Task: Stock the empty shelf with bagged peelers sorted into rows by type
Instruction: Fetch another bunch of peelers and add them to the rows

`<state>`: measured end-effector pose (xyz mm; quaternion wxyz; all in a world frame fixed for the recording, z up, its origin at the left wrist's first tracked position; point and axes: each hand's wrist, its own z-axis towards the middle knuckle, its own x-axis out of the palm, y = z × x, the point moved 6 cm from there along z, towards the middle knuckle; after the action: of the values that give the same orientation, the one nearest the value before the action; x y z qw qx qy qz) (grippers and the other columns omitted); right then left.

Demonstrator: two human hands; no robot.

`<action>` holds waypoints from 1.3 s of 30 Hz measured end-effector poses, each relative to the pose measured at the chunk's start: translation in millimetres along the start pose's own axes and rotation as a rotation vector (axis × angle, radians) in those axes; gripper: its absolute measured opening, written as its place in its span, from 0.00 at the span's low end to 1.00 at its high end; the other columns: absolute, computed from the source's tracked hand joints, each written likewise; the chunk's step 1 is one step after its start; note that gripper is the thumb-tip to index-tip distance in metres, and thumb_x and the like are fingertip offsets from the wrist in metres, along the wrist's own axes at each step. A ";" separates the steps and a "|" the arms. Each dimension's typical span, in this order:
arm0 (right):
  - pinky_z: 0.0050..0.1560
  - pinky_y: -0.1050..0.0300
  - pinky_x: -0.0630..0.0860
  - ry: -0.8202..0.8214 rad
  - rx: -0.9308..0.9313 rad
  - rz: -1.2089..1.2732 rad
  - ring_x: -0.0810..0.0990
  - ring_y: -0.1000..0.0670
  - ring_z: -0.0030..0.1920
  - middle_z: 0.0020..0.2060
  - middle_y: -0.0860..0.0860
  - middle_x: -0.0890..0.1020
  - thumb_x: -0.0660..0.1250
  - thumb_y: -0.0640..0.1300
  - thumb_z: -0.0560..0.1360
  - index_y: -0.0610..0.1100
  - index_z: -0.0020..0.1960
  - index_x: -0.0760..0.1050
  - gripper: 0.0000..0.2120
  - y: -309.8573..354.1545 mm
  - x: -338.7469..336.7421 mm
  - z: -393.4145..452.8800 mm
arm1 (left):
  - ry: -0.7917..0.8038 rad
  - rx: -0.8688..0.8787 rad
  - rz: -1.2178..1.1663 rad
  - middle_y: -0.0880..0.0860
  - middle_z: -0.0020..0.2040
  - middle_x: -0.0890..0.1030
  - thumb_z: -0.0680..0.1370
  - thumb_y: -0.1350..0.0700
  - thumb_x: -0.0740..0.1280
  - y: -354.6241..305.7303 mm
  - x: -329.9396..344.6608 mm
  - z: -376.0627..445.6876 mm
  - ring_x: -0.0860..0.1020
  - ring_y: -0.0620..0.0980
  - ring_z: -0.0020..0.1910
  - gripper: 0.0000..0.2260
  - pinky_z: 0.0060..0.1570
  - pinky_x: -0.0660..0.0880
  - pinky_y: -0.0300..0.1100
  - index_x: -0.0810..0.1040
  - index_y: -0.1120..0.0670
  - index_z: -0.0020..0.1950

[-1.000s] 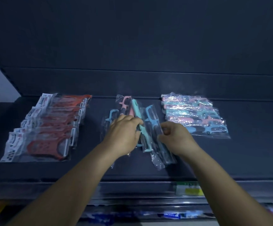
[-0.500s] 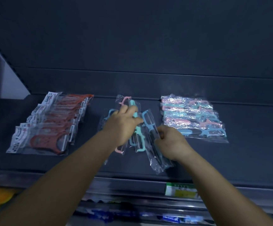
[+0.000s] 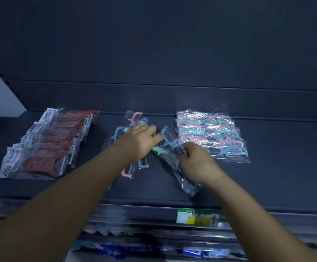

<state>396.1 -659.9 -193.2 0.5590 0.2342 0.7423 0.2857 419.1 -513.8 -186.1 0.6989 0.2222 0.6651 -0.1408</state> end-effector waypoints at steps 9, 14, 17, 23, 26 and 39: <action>0.42 0.55 0.71 -0.221 -0.033 0.085 0.76 0.44 0.40 0.37 0.47 0.79 0.58 0.52 0.80 0.43 0.49 0.76 0.13 -26.7 -44.2 -7.3 | -0.219 0.092 0.207 0.54 0.29 0.74 0.65 0.64 0.52 -24.0 -23.7 0.2 0.75 0.55 0.29 0.15 0.38 0.80 0.49 0.78 0.58 0.38; 0.37 0.55 0.69 -0.389 -0.013 0.149 0.73 0.46 0.36 0.35 0.47 0.78 0.58 0.51 0.79 0.40 0.45 0.75 0.15 -44.5 -81.7 -17.9 | -0.306 0.115 0.118 0.53 0.35 0.77 0.64 0.66 0.68 -52.0 -38.9 12.6 0.78 0.55 0.34 0.18 0.35 0.75 0.43 0.81 0.55 0.52; 0.41 0.53 0.72 -0.470 0.036 0.151 0.79 0.43 0.40 0.36 0.46 0.80 0.59 0.50 0.79 0.41 0.45 0.76 0.14 -67.1 -104.7 -20.2 | -0.297 0.071 -0.002 0.54 0.45 0.78 0.75 0.58 0.59 -84.9 -45.1 22.5 0.78 0.56 0.44 0.17 0.44 0.74 0.45 0.76 0.55 0.63; 0.42 0.54 0.73 -0.517 0.189 0.137 0.80 0.42 0.44 0.40 0.45 0.82 0.58 0.50 0.79 0.42 0.48 0.76 0.14 -117.2 -131.3 -29.3 | -0.123 -0.002 -0.145 0.52 0.58 0.69 0.79 0.61 0.59 -127.8 -7.2 55.6 0.67 0.54 0.60 0.22 0.61 0.65 0.46 0.62 0.51 0.73; 0.41 0.56 0.68 -0.520 0.206 0.138 0.77 0.42 0.43 0.39 0.45 0.80 0.58 0.49 0.80 0.40 0.48 0.75 0.14 -128.2 -137.6 -33.7 | -0.127 -0.049 -0.259 0.53 0.57 0.69 0.80 0.59 0.59 -134.6 0.2 62.7 0.66 0.53 0.60 0.18 0.61 0.67 0.48 0.68 0.50 0.70; 0.39 0.51 0.73 -0.272 0.272 0.846 0.74 0.47 0.35 0.36 0.43 0.76 0.63 0.36 0.76 0.38 0.45 0.72 0.01 -104.7 -76.7 -19.6 | -0.123 -0.153 -0.661 0.51 0.57 0.75 0.77 0.45 0.63 -145.5 -32.4 53.9 0.72 0.50 0.58 0.19 0.59 0.71 0.46 0.71 0.52 0.66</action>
<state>394.6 -790.4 -207.5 0.4499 0.6228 0.5324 0.3553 391.8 -669.1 -171.0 0.6690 -0.0671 0.6662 -0.3225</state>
